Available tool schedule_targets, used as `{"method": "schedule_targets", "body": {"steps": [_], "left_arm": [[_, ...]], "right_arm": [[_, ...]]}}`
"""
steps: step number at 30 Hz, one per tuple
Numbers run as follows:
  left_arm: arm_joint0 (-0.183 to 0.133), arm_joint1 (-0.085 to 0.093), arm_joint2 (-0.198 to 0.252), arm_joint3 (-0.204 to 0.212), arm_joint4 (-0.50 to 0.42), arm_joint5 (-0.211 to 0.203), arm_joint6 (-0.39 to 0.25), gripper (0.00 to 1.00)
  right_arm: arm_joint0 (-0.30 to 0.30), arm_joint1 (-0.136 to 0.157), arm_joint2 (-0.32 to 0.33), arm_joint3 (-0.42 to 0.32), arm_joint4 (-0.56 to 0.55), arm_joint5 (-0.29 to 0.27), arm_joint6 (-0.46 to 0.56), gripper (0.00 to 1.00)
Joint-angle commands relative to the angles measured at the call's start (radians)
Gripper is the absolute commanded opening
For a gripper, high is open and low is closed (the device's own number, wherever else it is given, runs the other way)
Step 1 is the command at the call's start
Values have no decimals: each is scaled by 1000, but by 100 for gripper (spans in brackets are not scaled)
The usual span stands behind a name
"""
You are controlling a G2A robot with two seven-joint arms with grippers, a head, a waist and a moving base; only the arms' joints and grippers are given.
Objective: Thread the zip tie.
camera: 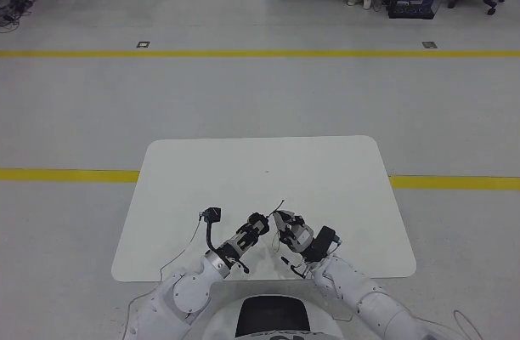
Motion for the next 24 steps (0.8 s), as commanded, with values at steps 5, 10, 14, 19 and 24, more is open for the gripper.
{"method": "schedule_targets", "body": {"steps": [5, 10, 14, 19, 24], "left_arm": [[0, 0, 0, 0, 0, 0, 0, 0], [0, 0, 0, 0, 0, 0, 0, 0], [0, 0, 0, 0, 0, 0, 0, 0], [0, 0, 0, 0, 0, 0, 0, 0], [0, 0, 0, 0, 0, 0, 0, 0]], "right_arm": [[3, 0, -5, 2, 6, 0, 5, 0], [4, 1, -5, 0, 5, 0, -6, 0], [3, 2, -2, -1, 1, 0, -12, 0], [3, 2, -2, 0, 3, 0, -7, 0], [6, 0, -5, 3, 7, 0, -5, 0]]}}
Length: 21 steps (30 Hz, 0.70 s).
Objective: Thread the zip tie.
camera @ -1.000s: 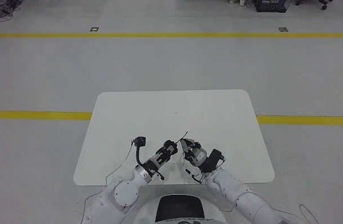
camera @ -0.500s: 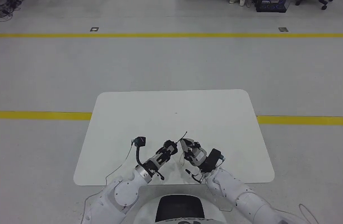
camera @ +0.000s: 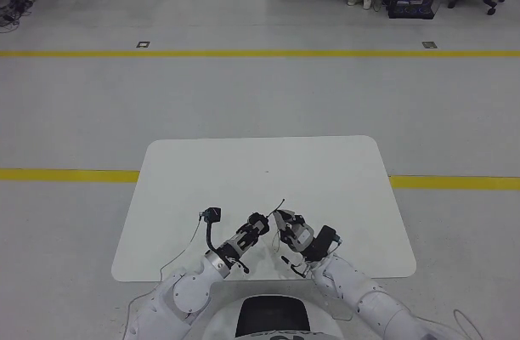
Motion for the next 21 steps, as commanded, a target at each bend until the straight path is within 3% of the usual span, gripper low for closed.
{"method": "schedule_targets", "body": {"steps": [1, 21], "left_arm": [[0, 0, 0, 0, 0, 0, 0, 0], [0, 0, 0, 0, 0, 0, 0, 0]], "right_arm": [[1, 0, -1, 2, 1, 0, 1, 0], [7, -2, -15, 15, 8, 0, 5, 0]]}}
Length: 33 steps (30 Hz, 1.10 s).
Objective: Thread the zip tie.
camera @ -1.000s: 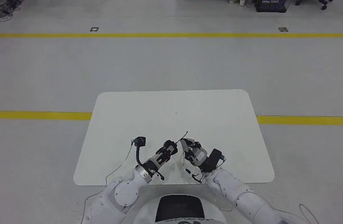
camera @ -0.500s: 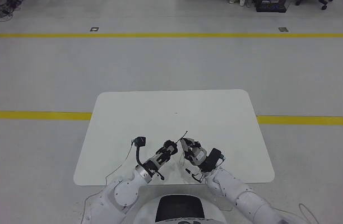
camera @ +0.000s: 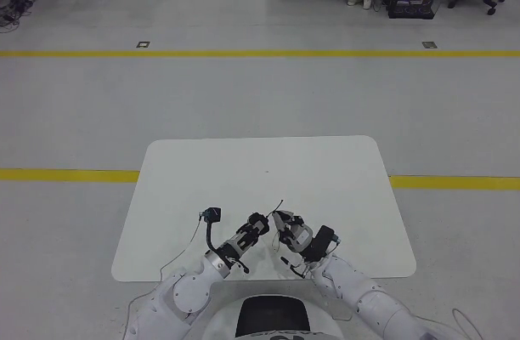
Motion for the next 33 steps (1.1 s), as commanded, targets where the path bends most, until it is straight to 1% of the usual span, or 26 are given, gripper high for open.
{"method": "schedule_targets", "body": {"steps": [1, 10, 23, 33], "left_arm": [[0, 0, 0, 0, 0, 0, 0, 0], [0, 0, 0, 0, 0, 0, 0, 0], [0, 0, 0, 0, 0, 0, 0, 0], [0, 0, 0, 0, 0, 0, 0, 0]], "right_arm": [[0, 0, -1, -1, 1, 0, -4, 0], [3, 4, -18, -4, -4, 0, -28, 0], [10, 9, -33, 5, 19, 0, -14, 0], [23, 16, -75, 5, 40, 0, -32, 0]]}}
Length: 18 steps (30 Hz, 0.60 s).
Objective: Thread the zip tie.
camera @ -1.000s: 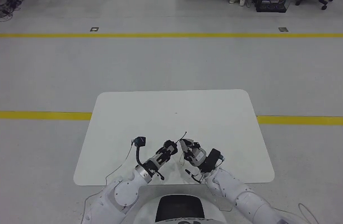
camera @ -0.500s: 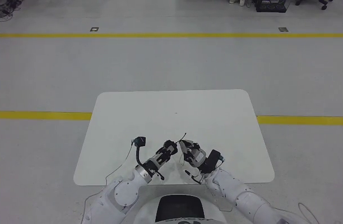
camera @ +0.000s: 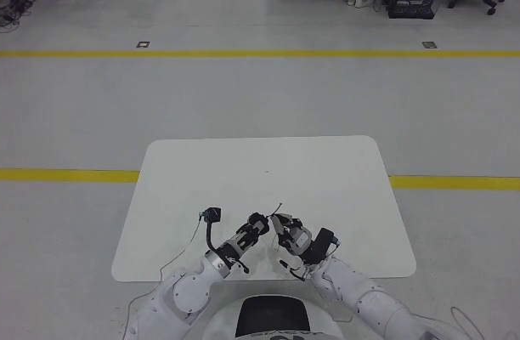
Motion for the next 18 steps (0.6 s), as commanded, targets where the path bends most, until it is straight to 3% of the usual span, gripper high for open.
{"method": "schedule_targets", "body": {"steps": [1, 18], "left_arm": [[0, 0, 0, 0, 0, 0, 0, 0], [0, 0, 0, 0, 0, 0, 0, 0]], "right_arm": [[4, 2, -8, 2, 5, 0, -1, 0], [21, 10, -42, 18, 65, 0, 27, 0]]}}
